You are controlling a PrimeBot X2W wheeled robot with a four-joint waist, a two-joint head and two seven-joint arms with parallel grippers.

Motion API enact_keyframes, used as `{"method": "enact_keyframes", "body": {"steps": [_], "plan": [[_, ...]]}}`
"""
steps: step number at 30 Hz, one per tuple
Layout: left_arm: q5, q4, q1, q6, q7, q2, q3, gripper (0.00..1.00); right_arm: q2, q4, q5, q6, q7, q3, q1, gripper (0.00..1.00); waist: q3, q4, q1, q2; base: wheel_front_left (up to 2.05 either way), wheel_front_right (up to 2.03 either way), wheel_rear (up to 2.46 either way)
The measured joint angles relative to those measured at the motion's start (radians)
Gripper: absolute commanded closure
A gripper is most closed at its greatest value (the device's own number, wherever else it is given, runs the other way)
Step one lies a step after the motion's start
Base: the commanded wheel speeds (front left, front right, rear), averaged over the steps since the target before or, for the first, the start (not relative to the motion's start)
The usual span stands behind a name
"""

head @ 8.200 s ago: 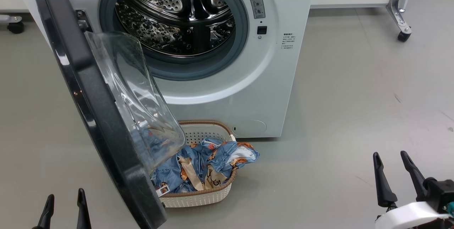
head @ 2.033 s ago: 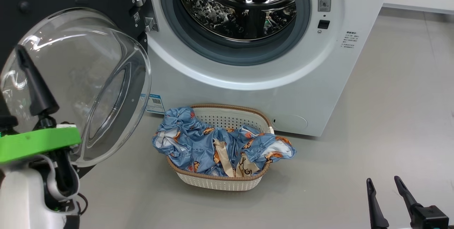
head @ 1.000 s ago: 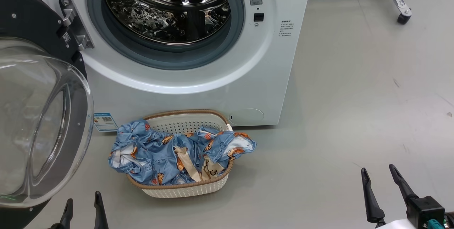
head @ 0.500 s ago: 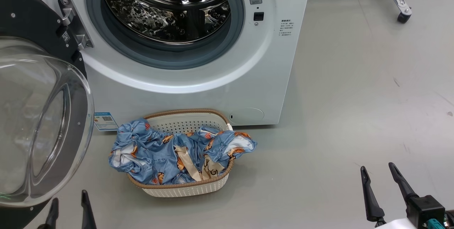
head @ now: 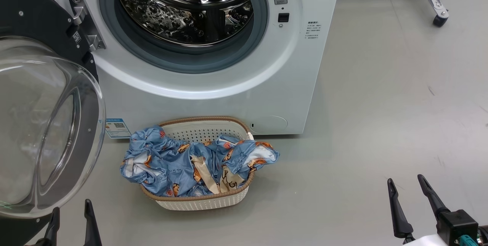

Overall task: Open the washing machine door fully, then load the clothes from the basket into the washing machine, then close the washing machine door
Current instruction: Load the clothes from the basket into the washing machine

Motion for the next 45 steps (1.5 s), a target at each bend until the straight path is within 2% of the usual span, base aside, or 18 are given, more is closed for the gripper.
{"method": "enact_keyframes", "body": {"steps": [16, 21, 45], "plan": [[0.021, -0.013, 0.006, -0.025, 0.0, -0.002, 0.009, 0.0, -0.003, 0.0, -0.001, 0.0, 0.0, 0.0, 0.0, 0.0, -0.011, 0.013, 0.0, 0.0, 0.0, 0.0, 0.0], [0.021, -0.005, 0.007, -0.05, 0.0, -0.003, 0.008, 0.0, -0.006, 0.0, -0.001, 0.001, 0.0, 0.0, 0.0, 0.0, -0.012, 0.014, 0.0, 0.0, 0.04, -0.04, 0.0], [0.027, 0.012, 0.007, -0.069, 0.0, -0.005, 0.043, 0.0, -0.006, 0.0, -0.001, 0.001, 0.0, 0.0, 0.0, 0.0, 0.002, 0.014, 0.0, 0.0, 0.6, -0.6, 0.0]]}}
